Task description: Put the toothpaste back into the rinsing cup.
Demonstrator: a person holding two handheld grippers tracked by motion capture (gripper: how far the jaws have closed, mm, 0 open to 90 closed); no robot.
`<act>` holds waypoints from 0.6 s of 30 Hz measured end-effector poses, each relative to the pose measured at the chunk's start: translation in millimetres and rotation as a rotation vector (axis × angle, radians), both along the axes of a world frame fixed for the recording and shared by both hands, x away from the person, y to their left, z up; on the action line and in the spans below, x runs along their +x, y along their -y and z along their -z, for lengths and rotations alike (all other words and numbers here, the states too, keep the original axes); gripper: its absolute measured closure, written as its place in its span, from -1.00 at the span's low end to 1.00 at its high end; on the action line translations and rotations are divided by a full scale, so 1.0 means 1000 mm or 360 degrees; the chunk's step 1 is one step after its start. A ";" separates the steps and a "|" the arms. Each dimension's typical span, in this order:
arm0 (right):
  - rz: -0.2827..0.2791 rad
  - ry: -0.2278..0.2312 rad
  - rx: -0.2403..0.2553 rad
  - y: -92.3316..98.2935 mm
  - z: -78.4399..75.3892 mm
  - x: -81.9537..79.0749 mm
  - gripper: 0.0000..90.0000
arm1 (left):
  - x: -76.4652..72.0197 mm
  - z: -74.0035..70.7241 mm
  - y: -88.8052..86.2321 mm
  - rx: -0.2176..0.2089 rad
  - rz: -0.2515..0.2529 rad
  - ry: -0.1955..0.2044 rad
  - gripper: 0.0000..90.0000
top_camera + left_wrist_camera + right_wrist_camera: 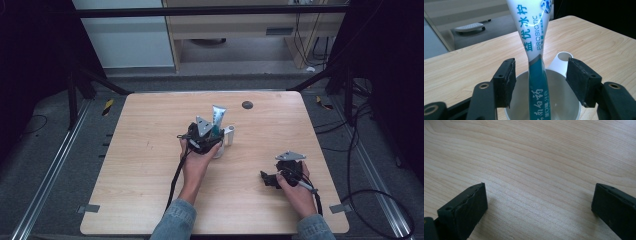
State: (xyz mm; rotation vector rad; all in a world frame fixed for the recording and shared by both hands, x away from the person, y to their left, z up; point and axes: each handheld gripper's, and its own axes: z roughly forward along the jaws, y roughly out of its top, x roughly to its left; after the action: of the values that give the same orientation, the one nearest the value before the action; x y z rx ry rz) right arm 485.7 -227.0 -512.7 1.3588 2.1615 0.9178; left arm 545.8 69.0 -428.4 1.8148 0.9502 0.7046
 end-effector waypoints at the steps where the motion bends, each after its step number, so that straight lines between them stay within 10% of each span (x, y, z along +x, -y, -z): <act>1: 0.0001 -0.0001 0.0001 0.000 0.000 0.000 -0.99 | 0.000 -0.001 0.000 -0.0002 0.0001 0.0002 -0.12; 18: -0.0001 0.0002 -0.0002 0.000 0.000 0.000 -0.99 | -0.010 -0.011 0.000 0.0048 0.0081 0.0009 -0.27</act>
State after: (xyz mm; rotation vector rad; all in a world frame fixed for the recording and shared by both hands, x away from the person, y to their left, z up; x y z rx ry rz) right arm 485.8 -227.1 -512.8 1.3564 2.1614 0.9177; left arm 535.4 69.5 -417.7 1.8556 0.8911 0.6957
